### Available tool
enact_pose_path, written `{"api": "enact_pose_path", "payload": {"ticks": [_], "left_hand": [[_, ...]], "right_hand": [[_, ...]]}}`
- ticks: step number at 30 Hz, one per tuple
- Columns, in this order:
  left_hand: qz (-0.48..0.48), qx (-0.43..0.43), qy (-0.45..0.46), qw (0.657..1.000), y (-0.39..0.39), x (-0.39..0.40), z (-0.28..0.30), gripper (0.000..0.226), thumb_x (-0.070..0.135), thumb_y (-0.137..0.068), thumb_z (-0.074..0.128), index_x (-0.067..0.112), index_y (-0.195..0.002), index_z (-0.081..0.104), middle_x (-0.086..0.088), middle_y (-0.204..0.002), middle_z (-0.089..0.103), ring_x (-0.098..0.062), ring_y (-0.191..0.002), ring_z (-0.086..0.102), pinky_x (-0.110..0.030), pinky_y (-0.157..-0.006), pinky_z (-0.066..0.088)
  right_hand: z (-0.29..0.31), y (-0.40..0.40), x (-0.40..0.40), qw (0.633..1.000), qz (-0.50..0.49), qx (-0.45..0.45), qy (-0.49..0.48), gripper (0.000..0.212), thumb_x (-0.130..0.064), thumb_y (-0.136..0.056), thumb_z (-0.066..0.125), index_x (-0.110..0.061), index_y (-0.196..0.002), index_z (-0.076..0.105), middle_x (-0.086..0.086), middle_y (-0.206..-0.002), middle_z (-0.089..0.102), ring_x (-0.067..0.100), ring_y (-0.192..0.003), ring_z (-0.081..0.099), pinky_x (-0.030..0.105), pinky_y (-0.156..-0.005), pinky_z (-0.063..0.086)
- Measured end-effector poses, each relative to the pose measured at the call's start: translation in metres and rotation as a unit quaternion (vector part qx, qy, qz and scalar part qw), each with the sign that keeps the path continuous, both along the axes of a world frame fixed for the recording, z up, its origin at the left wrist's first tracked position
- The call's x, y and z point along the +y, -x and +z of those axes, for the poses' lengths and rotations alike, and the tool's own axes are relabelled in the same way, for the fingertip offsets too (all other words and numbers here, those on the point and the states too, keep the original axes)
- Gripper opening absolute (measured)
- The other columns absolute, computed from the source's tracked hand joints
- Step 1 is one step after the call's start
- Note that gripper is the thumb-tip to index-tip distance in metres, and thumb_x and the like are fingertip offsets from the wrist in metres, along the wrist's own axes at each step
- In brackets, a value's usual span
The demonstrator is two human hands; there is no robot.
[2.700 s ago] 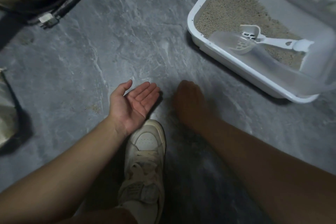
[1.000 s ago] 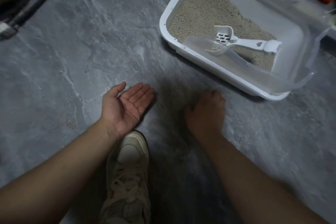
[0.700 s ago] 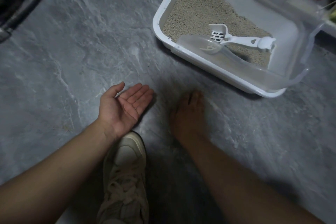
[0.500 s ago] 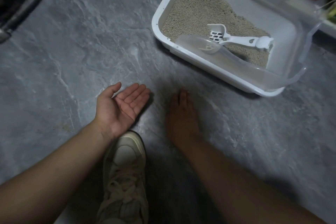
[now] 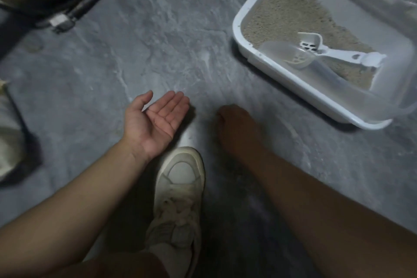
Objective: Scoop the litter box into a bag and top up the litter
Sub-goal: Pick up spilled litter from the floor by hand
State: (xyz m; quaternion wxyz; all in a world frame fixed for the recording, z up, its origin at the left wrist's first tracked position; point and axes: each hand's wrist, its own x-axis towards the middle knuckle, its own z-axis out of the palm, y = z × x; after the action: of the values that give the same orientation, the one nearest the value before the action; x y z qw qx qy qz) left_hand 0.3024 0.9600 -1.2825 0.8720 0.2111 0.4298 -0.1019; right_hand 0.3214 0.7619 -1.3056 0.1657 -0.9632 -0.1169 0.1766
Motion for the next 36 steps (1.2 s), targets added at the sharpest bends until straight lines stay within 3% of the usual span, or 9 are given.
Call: {"api": "enact_pose_path", "payload": {"ticks": [4,8,10,14,18,24,29,32,36], "left_hand": [[0.084,-0.016,-0.016,0.996,0.020,0.045,0.010,0.046,0.025,-0.083,0.060,-0.006,-0.116,0.066,-0.024,-0.119,0.073,-0.038,-0.105,0.074,-0.047,-0.090,0.061],[0.137,-0.018,-0.046,0.989,0.045,0.087,0.015,0.050,0.025,-0.078,0.061,-0.005,-0.118,0.066,-0.023,-0.119,0.073,-0.037,-0.105,0.074,-0.046,-0.091,0.061],[0.156,-0.020,-0.066,0.985,0.055,0.106,0.019,0.051,0.025,-0.077,0.060,-0.004,-0.119,0.066,-0.022,-0.120,0.073,-0.036,-0.107,0.074,-0.045,-0.092,0.060],[0.206,-0.025,-0.082,0.975,0.062,0.133,0.019,0.053,0.024,-0.078,0.059,-0.004,-0.123,0.064,-0.022,-0.120,0.073,-0.036,-0.108,0.073,-0.045,-0.092,0.061],[0.210,-0.014,-0.086,0.974,0.058,0.142,0.016,0.043,0.025,-0.095,0.052,-0.005,-0.123,0.064,-0.023,-0.120,0.073,-0.037,-0.108,0.073,-0.045,-0.092,0.061],[0.195,0.005,-0.091,0.977,0.051,0.143,0.018,0.043,0.029,-0.102,0.047,-0.005,-0.123,0.064,-0.022,-0.120,0.073,-0.036,-0.108,0.074,-0.044,-0.095,0.060],[0.208,0.005,-0.094,0.974,0.060,0.153,0.025,0.044,0.030,-0.102,0.047,-0.004,-0.122,0.065,-0.022,-0.119,0.073,-0.036,-0.107,0.074,-0.045,-0.094,0.060],[0.212,0.021,-0.086,0.973,0.067,0.155,0.015,0.043,0.030,-0.102,0.048,-0.005,-0.122,0.065,-0.023,-0.120,0.073,-0.037,-0.107,0.074,-0.046,-0.092,0.060],[0.215,0.038,-0.069,0.974,0.083,0.150,-0.002,0.044,0.031,-0.102,0.047,-0.004,-0.124,0.064,-0.023,-0.120,0.073,-0.036,-0.108,0.074,-0.044,-0.098,0.059]], "right_hand": [[0.002,-0.007,0.024,0.999,0.009,0.025,-0.033,0.024,-0.023,-0.102,0.046,-0.007,-0.100,0.064,0.014,-0.104,0.062,0.033,-0.097,0.060,0.029,-0.073,0.034],[-0.006,-0.001,0.050,0.996,0.021,0.049,-0.065,0.027,-0.031,-0.100,0.052,-0.008,-0.097,0.065,0.013,-0.102,0.060,0.032,-0.097,0.058,0.030,-0.072,0.033],[-0.008,0.004,0.063,0.995,0.033,0.042,-0.081,0.023,-0.030,-0.096,0.057,-0.010,-0.103,0.065,0.014,-0.107,0.059,0.034,-0.103,0.056,0.034,-0.078,0.039],[-0.013,0.013,0.088,0.993,0.077,0.008,-0.087,0.036,-0.028,-0.091,0.065,-0.007,-0.119,0.063,0.017,-0.118,0.056,0.034,-0.111,0.051,0.039,-0.092,0.043],[-0.024,0.014,0.102,0.988,0.139,-0.066,0.007,0.033,-0.036,-0.086,0.068,-0.007,-0.103,0.064,0.016,-0.113,0.056,0.033,-0.103,0.053,0.042,-0.086,0.046],[-0.018,0.011,0.112,0.982,0.158,-0.063,0.084,0.027,-0.032,-0.089,0.063,-0.008,-0.100,0.068,0.013,-0.114,0.056,0.031,-0.106,0.052,0.041,-0.086,0.044],[-0.003,0.002,0.133,0.983,0.180,-0.020,0.032,0.034,-0.036,-0.098,0.052,-0.011,-0.120,0.060,0.013,-0.123,0.052,0.030,-0.114,0.049,0.038,-0.094,0.043],[-0.008,0.001,0.159,0.980,0.194,0.014,-0.052,0.028,-0.026,-0.097,0.055,-0.011,-0.119,0.059,0.014,-0.119,0.054,0.032,-0.110,0.053,0.037,-0.088,0.044],[-0.014,0.007,0.188,0.968,0.237,-0.003,-0.080,0.032,-0.023,-0.095,0.061,-0.009,-0.123,0.063,0.014,-0.118,0.059,0.030,-0.108,0.055,0.034,-0.091,0.043]]}}
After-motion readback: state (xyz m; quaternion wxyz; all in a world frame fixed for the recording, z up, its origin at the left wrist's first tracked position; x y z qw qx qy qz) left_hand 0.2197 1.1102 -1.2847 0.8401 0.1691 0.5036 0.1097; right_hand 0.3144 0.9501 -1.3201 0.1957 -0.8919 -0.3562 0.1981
